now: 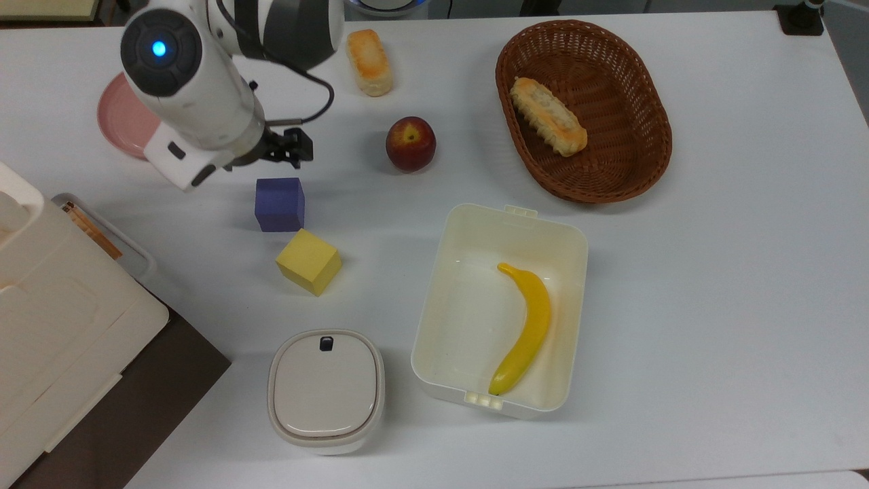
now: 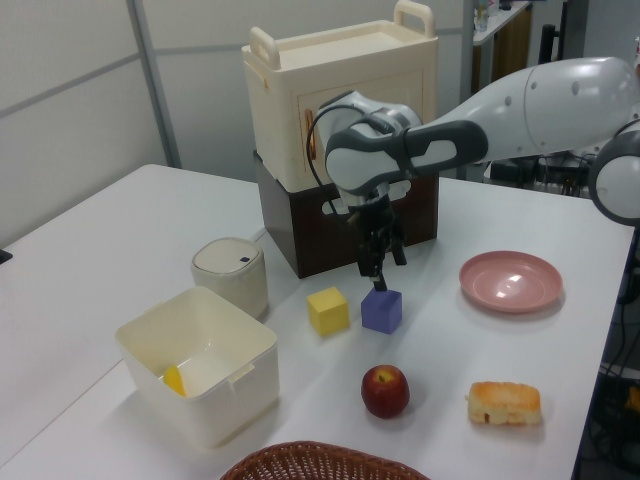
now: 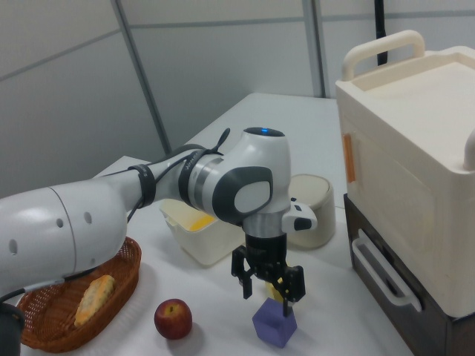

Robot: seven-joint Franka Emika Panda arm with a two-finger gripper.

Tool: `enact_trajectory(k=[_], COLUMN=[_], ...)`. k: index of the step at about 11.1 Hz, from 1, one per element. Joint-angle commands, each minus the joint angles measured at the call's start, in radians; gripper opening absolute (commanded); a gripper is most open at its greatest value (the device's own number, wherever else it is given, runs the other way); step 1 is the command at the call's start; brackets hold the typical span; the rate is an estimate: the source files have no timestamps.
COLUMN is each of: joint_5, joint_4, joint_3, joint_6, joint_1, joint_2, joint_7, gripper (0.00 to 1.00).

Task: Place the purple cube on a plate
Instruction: 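Close the gripper on the purple cube and lift it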

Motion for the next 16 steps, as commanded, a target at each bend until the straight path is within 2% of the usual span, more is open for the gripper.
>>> enact_trajectory(k=[1,8,9,11,12,13,16], joint_5=[0.017,0.005,0.002,0.002,0.003,0.005,-0.004], joint_4=[-0.036,-0.062,-0.062,-0.054,-0.053,-0.053,-0.039], joint_3=[-0.009,-0.008,-0.008,-0.009,-0.008,-0.009,-0.012], joint_6=[0.084,0.204,0.207,0.203,0.195,0.191,0.125], joint_1=[0.01,0.033,0.033,0.033,0.028,0.027,0.013], joint_2=[0.003,0.064,0.065,0.052,0.029,0.002,-0.064], joint_7=[-0.012,0.063,0.074,0.092,0.097,0.094,0.074], gripper=[1.0,1.0,0.87,0.34,0.19,0.12,0.11])
